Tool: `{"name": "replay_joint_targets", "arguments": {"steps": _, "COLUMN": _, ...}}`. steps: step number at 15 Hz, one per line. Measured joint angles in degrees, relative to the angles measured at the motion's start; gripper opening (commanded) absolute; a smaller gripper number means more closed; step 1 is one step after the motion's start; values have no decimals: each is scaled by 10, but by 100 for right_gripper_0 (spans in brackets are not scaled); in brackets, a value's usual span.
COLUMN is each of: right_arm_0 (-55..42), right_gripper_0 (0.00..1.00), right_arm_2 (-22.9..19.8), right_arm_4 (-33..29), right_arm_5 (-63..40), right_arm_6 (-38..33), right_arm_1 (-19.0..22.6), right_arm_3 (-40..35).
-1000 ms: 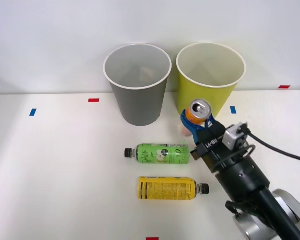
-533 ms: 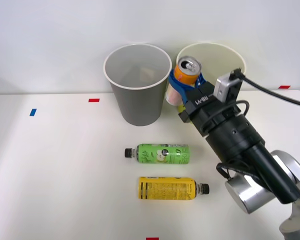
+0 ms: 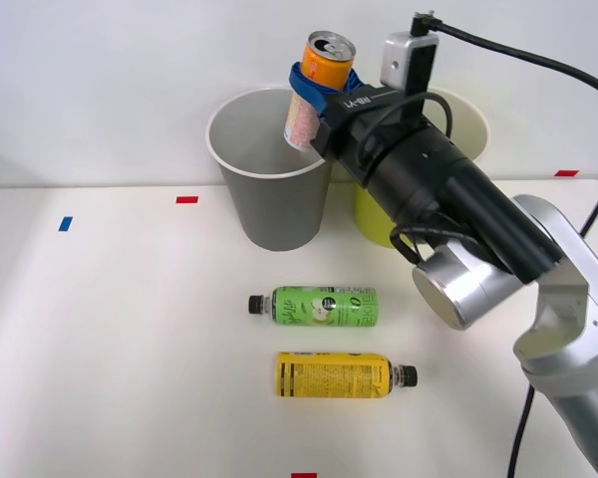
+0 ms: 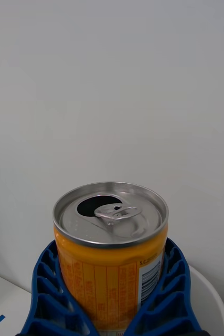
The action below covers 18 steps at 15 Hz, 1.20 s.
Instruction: Put cans in the gray bin, plastic bottles in the light green bin
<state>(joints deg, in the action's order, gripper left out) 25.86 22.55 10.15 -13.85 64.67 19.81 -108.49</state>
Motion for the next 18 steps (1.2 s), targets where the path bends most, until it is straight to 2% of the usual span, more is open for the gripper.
{"name": "replay_joint_targets", "arguments": {"steps": 3, "right_arm_0": 89, "right_gripper_0": 0, "right_arm_2": 8, "right_arm_4": -12, "right_arm_5": 61, "right_arm_6": 2, "right_arm_1": -48, "right_arm_3": 165}}
{"name": "replay_joint_targets", "arguments": {"steps": 5, "right_arm_0": 153, "right_gripper_0": 0, "right_arm_2": 11, "right_arm_4": -30, "right_arm_5": 80, "right_arm_6": 1, "right_arm_1": -78, "right_arm_3": 248}}
{"name": "replay_joint_targets", "arguments": {"steps": 8, "right_arm_0": 199, "right_gripper_0": 0, "right_arm_2": 19, "right_arm_4": -38, "right_arm_5": 86, "right_arm_6": -1, "right_arm_1": -93, "right_arm_3": 299}}
{"name": "replay_joint_targets", "arguments": {"steps": 9, "right_arm_0": 202, "right_gripper_0": 5, "right_arm_2": 20, "right_arm_4": -40, "right_arm_5": 86, "right_arm_6": 1, "right_arm_1": -92, "right_arm_3": 303}}
{"name": "replay_joint_targets", "arguments": {"steps": 10, "right_arm_0": 202, "right_gripper_0": 50, "right_arm_2": 22, "right_arm_4": -46, "right_arm_5": 86, "right_arm_6": 3, "right_arm_1": -87, "right_arm_3": 304}}
{"name": "replay_joint_targets", "arguments": {"steps": 11, "right_arm_0": 202, "right_gripper_0": 74, "right_arm_2": 26, "right_arm_4": -60, "right_arm_5": 86, "right_arm_6": 2, "right_arm_1": -80, "right_arm_3": 304}}
{"name": "replay_joint_targets", "arguments": {"steps": 12, "right_arm_0": 202, "right_gripper_0": 93, "right_arm_2": 31, "right_arm_4": -67, "right_arm_5": 86, "right_arm_6": 0, "right_arm_1": -74, "right_arm_3": 304}}
{"name": "replay_joint_targets", "arguments": {"steps": 13, "right_arm_0": 201, "right_gripper_0": 100, "right_arm_2": 35, "right_arm_4": -68, "right_arm_5": 86, "right_arm_6": -2, "right_arm_1": -70, "right_arm_3": 304}}
{"name": "replay_joint_targets", "arguments": {"steps": 18, "right_arm_0": 160, "right_gripper_0": 100, "right_arm_2": 56, "right_arm_4": -62, "right_arm_5": 140, "right_arm_6": -9, "right_arm_1": -43, "right_arm_3": 285}}
